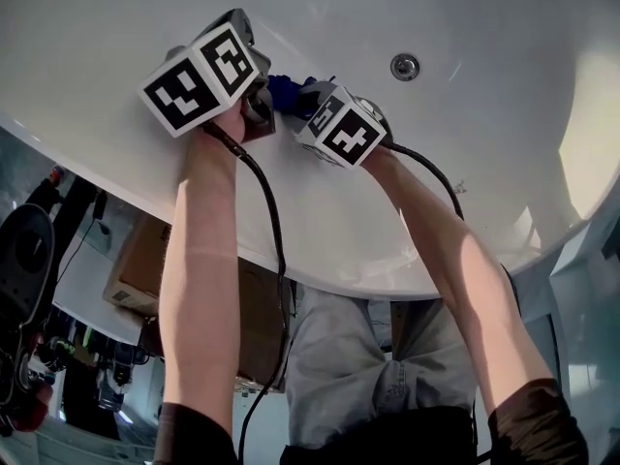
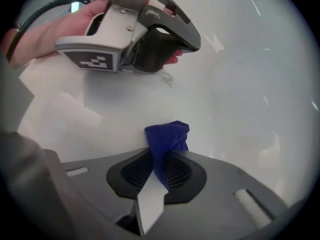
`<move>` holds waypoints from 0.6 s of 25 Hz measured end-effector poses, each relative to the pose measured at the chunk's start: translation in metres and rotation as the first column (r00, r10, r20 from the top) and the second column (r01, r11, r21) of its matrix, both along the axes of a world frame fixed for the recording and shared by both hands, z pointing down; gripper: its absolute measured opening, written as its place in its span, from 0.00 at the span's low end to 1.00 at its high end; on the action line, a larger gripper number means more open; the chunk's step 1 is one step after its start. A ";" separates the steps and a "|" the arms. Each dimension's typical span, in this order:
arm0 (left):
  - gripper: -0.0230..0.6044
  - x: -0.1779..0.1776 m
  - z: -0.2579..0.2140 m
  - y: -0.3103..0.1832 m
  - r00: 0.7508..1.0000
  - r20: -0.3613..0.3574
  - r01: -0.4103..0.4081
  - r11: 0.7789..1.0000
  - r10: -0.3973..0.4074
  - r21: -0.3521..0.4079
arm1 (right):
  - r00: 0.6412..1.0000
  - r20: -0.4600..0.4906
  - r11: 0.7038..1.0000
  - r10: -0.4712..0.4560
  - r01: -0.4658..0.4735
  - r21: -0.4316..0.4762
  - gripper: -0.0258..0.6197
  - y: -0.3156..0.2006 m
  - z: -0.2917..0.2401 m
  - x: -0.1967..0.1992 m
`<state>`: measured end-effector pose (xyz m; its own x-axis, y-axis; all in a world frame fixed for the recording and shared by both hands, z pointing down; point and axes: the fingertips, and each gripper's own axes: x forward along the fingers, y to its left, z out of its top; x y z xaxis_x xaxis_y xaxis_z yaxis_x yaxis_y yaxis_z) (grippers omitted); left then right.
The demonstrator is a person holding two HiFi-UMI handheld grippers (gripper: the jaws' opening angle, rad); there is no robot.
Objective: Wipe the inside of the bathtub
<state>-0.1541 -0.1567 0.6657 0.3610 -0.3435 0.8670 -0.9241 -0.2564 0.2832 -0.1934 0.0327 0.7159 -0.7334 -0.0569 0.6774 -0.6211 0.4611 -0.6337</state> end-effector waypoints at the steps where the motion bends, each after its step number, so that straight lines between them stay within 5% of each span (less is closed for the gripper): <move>1: 0.04 0.001 -0.001 0.000 1.000 -0.007 0.001 1.000 -0.001 0.003 | 1.000 0.014 1.000 0.000 0.000 0.007 0.14 0.002 -0.007 -0.001; 15: 0.04 0.012 -0.008 0.013 0.992 0.017 -0.127 0.992 0.127 0.019 | 0.977 0.213 1.000 -0.012 0.015 -0.009 0.13 0.042 -0.095 -0.010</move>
